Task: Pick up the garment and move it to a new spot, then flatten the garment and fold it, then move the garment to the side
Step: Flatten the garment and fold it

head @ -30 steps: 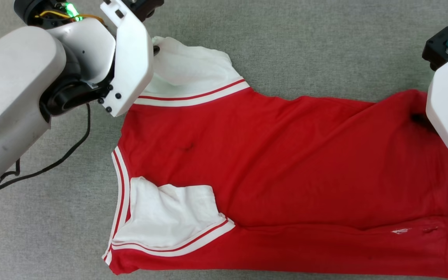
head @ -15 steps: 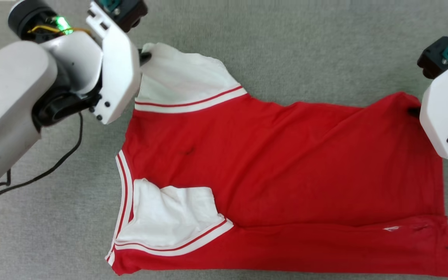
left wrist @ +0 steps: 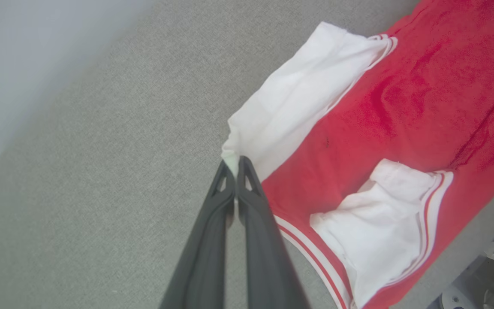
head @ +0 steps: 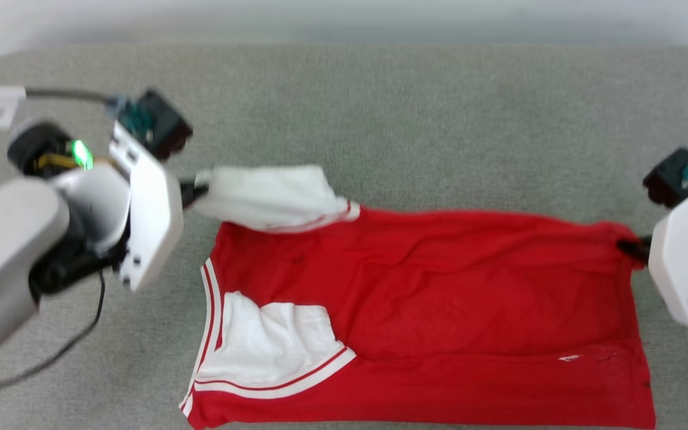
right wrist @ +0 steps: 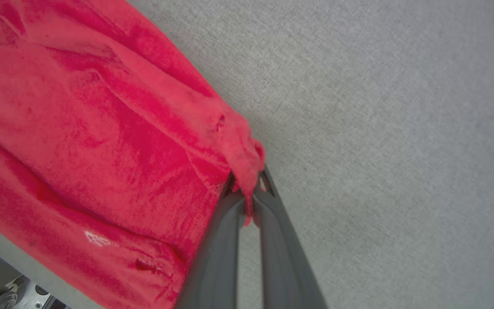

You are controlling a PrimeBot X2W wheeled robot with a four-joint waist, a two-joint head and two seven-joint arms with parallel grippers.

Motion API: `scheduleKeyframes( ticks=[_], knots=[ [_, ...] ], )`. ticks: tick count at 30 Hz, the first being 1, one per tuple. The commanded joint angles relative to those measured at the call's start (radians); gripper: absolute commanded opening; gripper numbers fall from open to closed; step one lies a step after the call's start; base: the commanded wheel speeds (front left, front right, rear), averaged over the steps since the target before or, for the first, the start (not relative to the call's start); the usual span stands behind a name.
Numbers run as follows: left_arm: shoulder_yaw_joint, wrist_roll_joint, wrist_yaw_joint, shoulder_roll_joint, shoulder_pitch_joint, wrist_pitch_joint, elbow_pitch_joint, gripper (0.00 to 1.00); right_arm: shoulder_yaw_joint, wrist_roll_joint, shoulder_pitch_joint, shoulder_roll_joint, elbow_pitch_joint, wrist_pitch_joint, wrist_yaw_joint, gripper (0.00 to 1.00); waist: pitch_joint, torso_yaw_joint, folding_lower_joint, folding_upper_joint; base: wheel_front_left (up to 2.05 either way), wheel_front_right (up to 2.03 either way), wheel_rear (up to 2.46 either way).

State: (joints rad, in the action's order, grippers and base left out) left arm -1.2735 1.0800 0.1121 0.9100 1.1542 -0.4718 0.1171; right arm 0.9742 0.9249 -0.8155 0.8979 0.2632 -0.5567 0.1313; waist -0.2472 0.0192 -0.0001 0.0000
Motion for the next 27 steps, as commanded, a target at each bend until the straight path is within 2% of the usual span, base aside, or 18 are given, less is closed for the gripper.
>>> scheduleKeyframes(
  ticks=[1, 7, 8, 10, 17, 23, 24, 25, 26, 27],
  knots=[
    [-0.002, 0.006, -0.007, 0.008, -0.025, 0.006, -0.01, 0.0, 0.003, 0.004, 0.017, 0.005, -0.006, 0.008, -0.001, 0.0, 0.026, -0.002, 0.0001, 0.0, 0.0, 0.0, 0.0],
    [-0.005, 0.02, -0.054, 0.081, -0.194, 0.029, -0.104, 0.0, 0.003, 0.007, 0.129, 0.028, -0.036, 0.056, -0.001, 0.0, 0.079, -0.01, 0.0001, 0.0, 0.0, 0.0, 0.0],
    [-0.006, 0.031, -0.077, 0.102, -0.286, 0.045, -0.144, 0.0, 0.002, 0.009, 0.189, 0.036, -0.051, 0.071, -0.001, 0.0, 0.097, -0.011, 0.0001, 0.0, 0.0, 0.0, 0.0],
    [-0.006, 0.042, -0.089, 0.108, -0.343, 0.055, -0.161, 0.0, 0.0, 0.01, 0.228, 0.04, -0.06, 0.078, -0.001, 0.0, 0.102, -0.01, 0.0001, 0.0, 0.0, 0.0, 0.0],
    [-0.006, 0.05, -0.111, 0.087, -0.48, 0.077, -0.152, 0.0, -0.021, -0.003, 0.328, 0.021, -0.053, 0.083, -0.001, 0.0, 0.082, -0.011, 0.0001, 0.0, 0.0, 0.0, 0.0],
    [-0.007, 0.072, -0.1, 0.024, -0.537, 0.088, -0.081, 0.0, -0.027, -0.017, 0.353, -0.031, -0.001, 0.071, -0.001, 0.0, 0.061, -0.016, 0.0001, 0.0, 0.0, 0.0, 0.0],
    [-0.004, 0.072, -0.099, 0.014, -0.537, 0.1, -0.066, 0.42, -0.028, -0.022, 0.352, -0.039, 0.006, 0.072, -0.001, 0.18, 0.06, -0.017, 0.0001, 0.0, 0.0, 0.0, 0.0],
    [0.002, 0.062, -0.1, 0.005, -0.534, 0.117, -0.055, 1.0, -0.027, -0.038, 0.347, -0.041, 0.011, 0.075, -0.001, 0.48, 0.061, -0.017, 0.0001, 0.0, 0.0, 0.0, 0.0],
    [0.002, 0.057, -0.1, -0.001, -0.535, 0.129, -0.042, 1.0, -0.029, -0.048, 0.342, -0.042, 0.012, 0.082, -0.001, 1.0, 0.064, -0.017, 0.0001, 0.0, 0.0, 0.0, 0.0],
    [0.003, 0.052, -0.098, -0.003, -0.536, 0.141, -0.036, 1.0, -0.039, -0.048, 0.34, -0.047, 0.011, 0.093, -0.001, 1.0, 0.07, -0.018, 0.0001, 0.0, 0.0, 0.0, 0.0]
  ],
)
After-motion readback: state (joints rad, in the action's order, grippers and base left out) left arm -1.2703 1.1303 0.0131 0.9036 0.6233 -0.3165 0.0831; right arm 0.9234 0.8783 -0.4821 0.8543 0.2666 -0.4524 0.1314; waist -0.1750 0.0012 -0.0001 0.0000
